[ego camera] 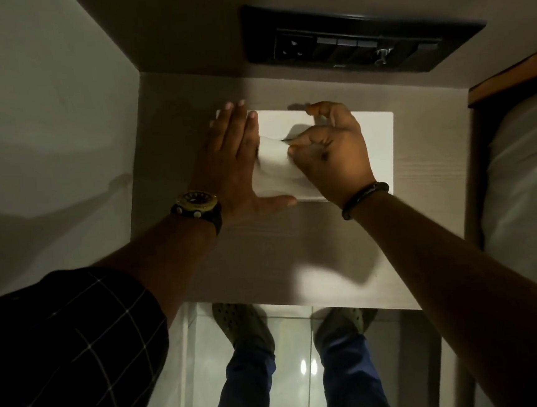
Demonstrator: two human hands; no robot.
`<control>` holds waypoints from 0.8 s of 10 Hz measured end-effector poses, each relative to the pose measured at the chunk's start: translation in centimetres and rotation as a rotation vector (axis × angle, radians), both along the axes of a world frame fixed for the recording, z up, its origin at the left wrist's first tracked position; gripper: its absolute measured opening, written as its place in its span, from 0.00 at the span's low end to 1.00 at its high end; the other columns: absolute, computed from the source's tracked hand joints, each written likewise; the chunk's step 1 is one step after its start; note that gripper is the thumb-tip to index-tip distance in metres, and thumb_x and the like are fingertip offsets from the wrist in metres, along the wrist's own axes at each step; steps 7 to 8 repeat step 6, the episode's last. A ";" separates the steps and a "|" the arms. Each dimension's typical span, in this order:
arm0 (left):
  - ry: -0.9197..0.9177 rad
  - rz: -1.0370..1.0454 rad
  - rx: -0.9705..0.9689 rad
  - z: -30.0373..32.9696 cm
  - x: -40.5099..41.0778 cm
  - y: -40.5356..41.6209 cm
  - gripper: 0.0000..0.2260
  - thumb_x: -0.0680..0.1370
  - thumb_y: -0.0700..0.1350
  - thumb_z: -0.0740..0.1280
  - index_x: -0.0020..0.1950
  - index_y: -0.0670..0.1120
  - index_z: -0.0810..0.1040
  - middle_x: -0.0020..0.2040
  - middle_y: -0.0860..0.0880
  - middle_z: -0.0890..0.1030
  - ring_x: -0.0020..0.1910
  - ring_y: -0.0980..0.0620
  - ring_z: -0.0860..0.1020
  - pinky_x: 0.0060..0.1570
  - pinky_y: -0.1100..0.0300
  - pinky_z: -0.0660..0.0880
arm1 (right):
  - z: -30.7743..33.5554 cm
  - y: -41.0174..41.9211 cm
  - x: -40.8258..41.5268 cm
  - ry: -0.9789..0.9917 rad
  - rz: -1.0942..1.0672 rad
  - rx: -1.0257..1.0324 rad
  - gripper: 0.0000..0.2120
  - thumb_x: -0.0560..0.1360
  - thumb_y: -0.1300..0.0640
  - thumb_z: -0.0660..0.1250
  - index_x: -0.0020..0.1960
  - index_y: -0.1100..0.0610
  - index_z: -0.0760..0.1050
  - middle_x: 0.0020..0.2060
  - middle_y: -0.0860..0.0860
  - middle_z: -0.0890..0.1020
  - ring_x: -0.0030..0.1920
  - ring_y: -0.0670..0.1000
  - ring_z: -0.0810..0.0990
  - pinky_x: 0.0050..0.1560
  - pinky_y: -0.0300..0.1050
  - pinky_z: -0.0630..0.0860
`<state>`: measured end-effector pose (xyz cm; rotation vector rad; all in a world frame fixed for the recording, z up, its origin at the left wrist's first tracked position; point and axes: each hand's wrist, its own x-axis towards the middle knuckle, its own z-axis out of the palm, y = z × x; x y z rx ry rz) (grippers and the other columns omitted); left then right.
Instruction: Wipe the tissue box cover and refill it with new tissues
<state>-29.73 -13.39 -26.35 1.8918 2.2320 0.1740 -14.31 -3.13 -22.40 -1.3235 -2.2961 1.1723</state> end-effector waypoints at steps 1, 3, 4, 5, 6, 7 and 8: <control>0.006 0.011 -0.008 -0.1 0.0 0.0 0.59 0.62 0.79 0.57 0.77 0.36 0.52 0.78 0.36 0.53 0.77 0.36 0.51 0.75 0.45 0.45 | 0.2 0.0 0.0 0.061 -0.082 -0.059 0.05 0.73 0.58 0.71 0.46 0.57 0.84 0.66 0.53 0.71 0.67 0.53 0.70 0.68 0.51 0.70; -0.007 0.047 -0.047 -0.1 0.0 0.1 0.62 0.60 0.82 0.55 0.77 0.37 0.48 0.79 0.36 0.50 0.78 0.38 0.48 0.74 0.47 0.43 | 0.6 -0.7 1.8 -0.029 -0.036 -0.005 0.18 0.74 0.51 0.70 0.63 0.53 0.78 0.72 0.52 0.67 0.72 0.51 0.65 0.69 0.41 0.64; -0.018 0.073 -0.085 0.0 0.1 -0.6 0.62 0.59 0.82 0.55 0.77 0.39 0.44 0.79 0.37 0.47 0.78 0.39 0.45 0.74 0.45 0.43 | 1.1 -1.7 4.3 -0.050 -0.100 0.028 0.19 0.75 0.52 0.70 0.64 0.54 0.77 0.71 0.52 0.68 0.70 0.47 0.66 0.63 0.23 0.58; -0.045 0.098 -0.131 1.9 0.1 -2.4 0.61 0.61 0.80 0.59 0.78 0.41 0.39 0.79 0.38 0.42 0.78 0.40 0.42 0.74 0.45 0.41 | 3.1 -2.6 6.6 -0.164 -0.098 0.023 0.20 0.76 0.53 0.69 0.67 0.56 0.75 0.72 0.53 0.67 0.71 0.51 0.66 0.66 0.30 0.59; -0.063 0.116 -0.085 6.3 1.2 -4.8 0.60 0.63 0.76 0.63 0.78 0.41 0.40 0.79 0.38 0.43 0.78 0.39 0.44 0.75 0.43 0.45 | 7.9 -3.1 8.2 -0.216 -0.096 0.067 0.23 0.77 0.52 0.68 0.70 0.56 0.72 0.73 0.54 0.66 0.73 0.54 0.64 0.69 0.38 0.59; -0.063 0.116 -0.085 6.3 1.2 -4.8 0.60 0.63 0.76 0.63 0.78 0.41 0.40 0.79 0.38 0.43 0.78 0.39 0.44 0.75 0.43 0.45 | 7.9 -3.1 8.2 -0.216 -0.096 0.067 0.23 0.77 0.52 0.68 0.70 0.56 0.72 0.73 0.54 0.66 0.73 0.54 0.64 0.69 0.38 0.59; -0.063 0.116 -0.085 6.3 1.2 -4.8 0.60 0.63 0.76 0.63 0.78 0.41 0.40 0.79 0.38 0.43 0.78 0.39 0.44 0.75 0.43 0.45 | 7.9 -3.1 8.2 -0.216 -0.096 0.067 0.23 0.77 0.52 0.68 0.70 0.56 0.72 0.73 0.54 0.66 0.73 0.54 0.64 0.69 0.38 0.59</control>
